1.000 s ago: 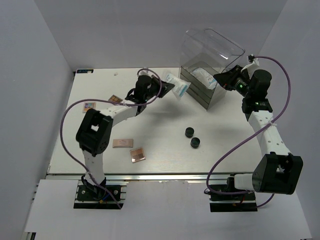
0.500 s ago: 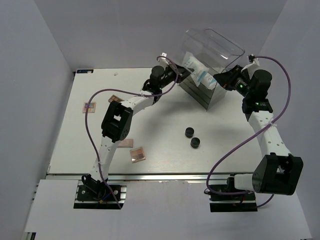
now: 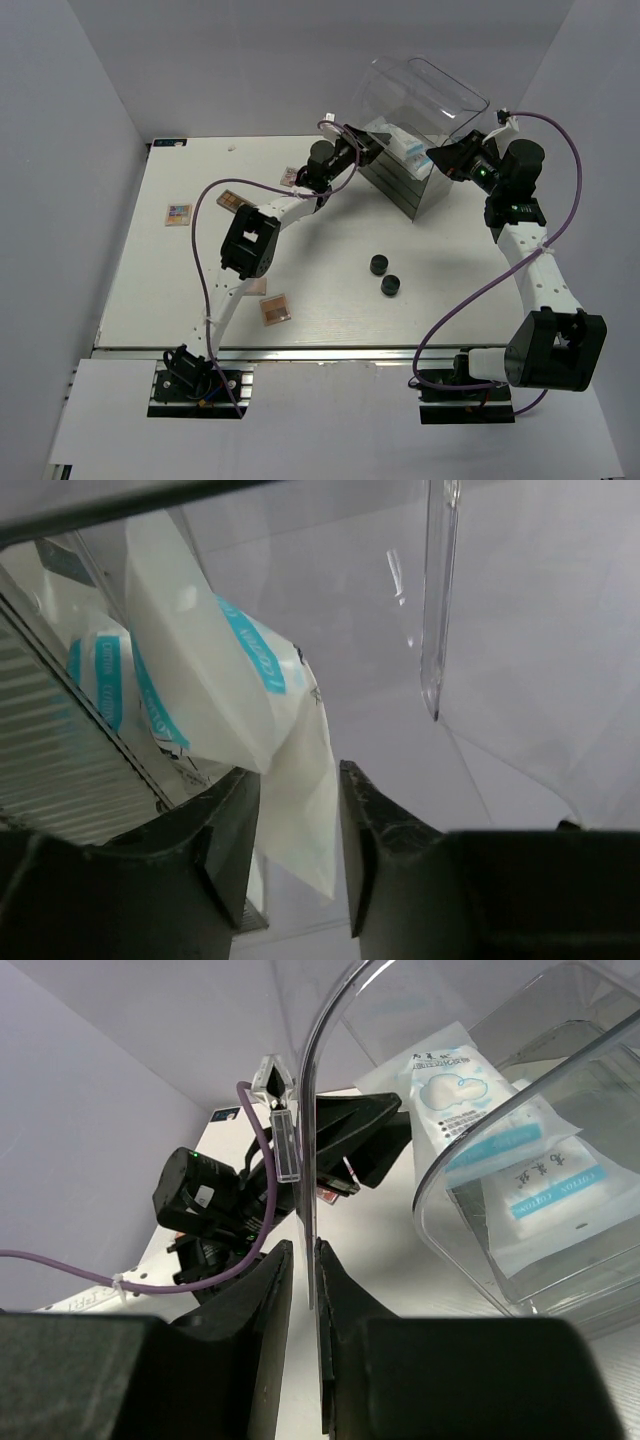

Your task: Organize the makeup

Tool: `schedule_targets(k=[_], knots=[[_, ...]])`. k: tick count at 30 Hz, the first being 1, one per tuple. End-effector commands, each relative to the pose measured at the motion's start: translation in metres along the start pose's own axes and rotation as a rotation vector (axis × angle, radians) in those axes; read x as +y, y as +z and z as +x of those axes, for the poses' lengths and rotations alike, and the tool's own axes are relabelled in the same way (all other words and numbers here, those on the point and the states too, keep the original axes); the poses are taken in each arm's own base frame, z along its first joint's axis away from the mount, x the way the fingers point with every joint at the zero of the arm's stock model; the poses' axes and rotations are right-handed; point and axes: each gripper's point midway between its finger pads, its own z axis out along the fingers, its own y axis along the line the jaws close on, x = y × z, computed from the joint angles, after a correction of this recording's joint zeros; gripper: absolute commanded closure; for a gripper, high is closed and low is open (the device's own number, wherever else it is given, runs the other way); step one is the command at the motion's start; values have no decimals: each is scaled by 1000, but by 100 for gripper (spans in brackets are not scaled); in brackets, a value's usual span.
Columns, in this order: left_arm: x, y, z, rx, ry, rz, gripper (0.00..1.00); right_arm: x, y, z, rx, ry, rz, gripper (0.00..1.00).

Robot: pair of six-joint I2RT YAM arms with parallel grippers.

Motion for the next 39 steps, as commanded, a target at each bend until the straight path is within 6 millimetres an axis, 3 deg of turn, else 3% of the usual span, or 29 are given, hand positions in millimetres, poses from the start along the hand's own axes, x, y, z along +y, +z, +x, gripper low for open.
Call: schedule_targets(k=[1, 3, 6, 7, 8, 9, 10, 11, 12, 13, 14, 16, 17, 18, 20, 21, 25, 26, 27, 31, 36, 37, 39], knots=[[-55, 11, -6, -50, -5, 119, 51, 29, -9, -20, -56, -53, -85, 80], [-55, 12, -5, -51, -5, 115, 40, 30, -9, -20, -57, -53, -86, 80], [-58, 10, -3, -47, -6, 120, 38, 29, -9, -19, -55, -50, -85, 80], [-72, 8, -4, -49, -2, 142, 38, 29, -9, -20, -57, -50, -86, 80], [-66, 5, -3, -49, -5, 126, 39, 29, -9, -20, -57, -50, -86, 80], [-70, 3, -2, -50, 0, 127, 40, 30, -9, -20, -58, -53, -87, 80], [-86, 0, -4, -52, 10, 142, 42, 30, -9, -21, -60, -53, -88, 80], [-72, -5, -2, -48, 14, 100, 45, 30, -9, -21, -60, -53, -88, 80], [-73, -9, 0, -47, 20, 90, 54, 31, -9, -22, -61, -55, -89, 80], [-94, -14, -1, -48, 42, 105, 59, 31, -9, -22, -61, -56, -91, 80], [-75, -23, 3, -43, 38, 45, 63, 31, -9, -22, -61, -56, -91, 80], [-67, -33, 3, -53, 67, -25, 72, 31, -9, -22, -60, -56, -92, 80], [-81, -38, 1, -62, 80, -26, 72, 31, -9, -21, -58, -54, -93, 80], [-66, -47, 4, -59, 81, -73, 72, 30, -9, -20, -56, -51, -91, 80], [-70, -57, 4, -59, 102, -105, 69, 31, -9, -21, -58, -52, -91, 80], [-56, -66, 9, -46, 101, -148, 68, 31, -10, -21, -57, -52, -92, 80], [-46, -97, 15, -34, 112, -211, 67, 32, -11, -19, -42, -81, -93, 78], [-44, -105, 12, -45, 112, -223, 67, 29, -12, -14, -15, -78, -74, 76], [-41, -119, 13, -49, 108, -243, 67, 26, -13, -12, 2, -86, -62, 66], [-36, -148, 5, -81, 131, -298, 63, 15, -23, -7, 74, -160, 34, 46], [-19, -163, -4, -92, 174, -404, 58, 12, -47, 2, 130, -302, 85, 46], [-7, -162, -3, -82, 180, -429, 58, 18, -54, -1, 116, -337, 81, 47], [-4, -149, 0, -50, 171, -425, 58, 18, -62, 7, 126, -436, 59, 52]])
